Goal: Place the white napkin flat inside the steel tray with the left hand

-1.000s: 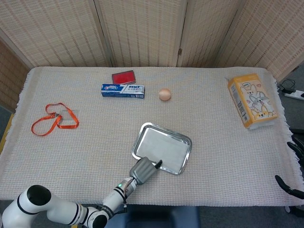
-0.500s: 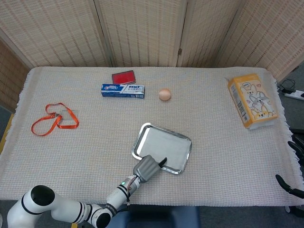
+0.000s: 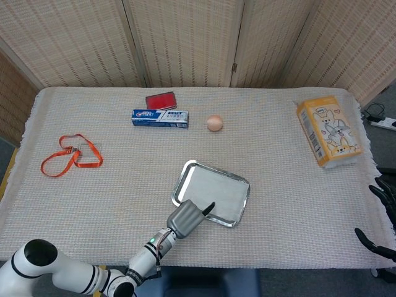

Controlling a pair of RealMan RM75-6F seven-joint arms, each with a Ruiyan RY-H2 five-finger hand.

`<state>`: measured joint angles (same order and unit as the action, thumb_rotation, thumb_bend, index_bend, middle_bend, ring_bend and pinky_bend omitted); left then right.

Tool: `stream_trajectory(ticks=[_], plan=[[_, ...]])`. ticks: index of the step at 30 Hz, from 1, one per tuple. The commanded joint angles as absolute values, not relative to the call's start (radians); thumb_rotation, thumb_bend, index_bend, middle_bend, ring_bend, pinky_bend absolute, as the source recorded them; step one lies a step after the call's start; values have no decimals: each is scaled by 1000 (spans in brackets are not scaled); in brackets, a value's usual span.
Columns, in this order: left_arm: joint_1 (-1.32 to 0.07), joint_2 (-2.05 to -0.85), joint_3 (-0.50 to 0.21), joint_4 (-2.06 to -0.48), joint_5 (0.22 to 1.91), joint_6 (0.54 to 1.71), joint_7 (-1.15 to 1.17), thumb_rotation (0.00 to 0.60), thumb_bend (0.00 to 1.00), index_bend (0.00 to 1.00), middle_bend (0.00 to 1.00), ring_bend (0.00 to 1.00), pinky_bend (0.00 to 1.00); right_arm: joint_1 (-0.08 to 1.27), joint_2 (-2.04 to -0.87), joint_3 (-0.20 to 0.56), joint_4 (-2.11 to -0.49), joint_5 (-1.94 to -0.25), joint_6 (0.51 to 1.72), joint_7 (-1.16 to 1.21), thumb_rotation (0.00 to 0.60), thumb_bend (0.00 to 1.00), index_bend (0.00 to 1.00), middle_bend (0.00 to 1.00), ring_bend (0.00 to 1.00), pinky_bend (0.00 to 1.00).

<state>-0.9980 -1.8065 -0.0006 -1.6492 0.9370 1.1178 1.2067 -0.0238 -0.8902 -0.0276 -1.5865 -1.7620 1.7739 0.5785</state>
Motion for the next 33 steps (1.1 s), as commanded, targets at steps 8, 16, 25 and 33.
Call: stream_trajectory(ticks=[8, 16, 25, 33], plan=[[-844, -1582, 101, -1891, 1201, 1349, 1061, 600, 589, 78, 917, 736, 904, -13, -900, -31, -1599, -1771, 1750, 537, 600, 376, 0, 0, 0, 0], [-576, -1397, 287, -1920, 1432, 1615, 768, 600, 330, 82, 339, 214, 293, 4, -923, -31, -1624, -1770, 1704, 450, 600, 376, 0, 0, 0, 0], [-324, -1252, 345, -1780, 1477, 1811, 450, 600, 257, 71, 156, 39, 71, 24, -963, -19, -1651, -1734, 1639, 316, 600, 376, 0, 0, 0, 0], [-238, -1176, 283, -1716, 1435, 1788, 219, 600, 224, 43, 113, 0, 17, 35, -1002, -13, -1670, -1714, 1598, 203, 600, 376, 0, 0, 0, 0]])
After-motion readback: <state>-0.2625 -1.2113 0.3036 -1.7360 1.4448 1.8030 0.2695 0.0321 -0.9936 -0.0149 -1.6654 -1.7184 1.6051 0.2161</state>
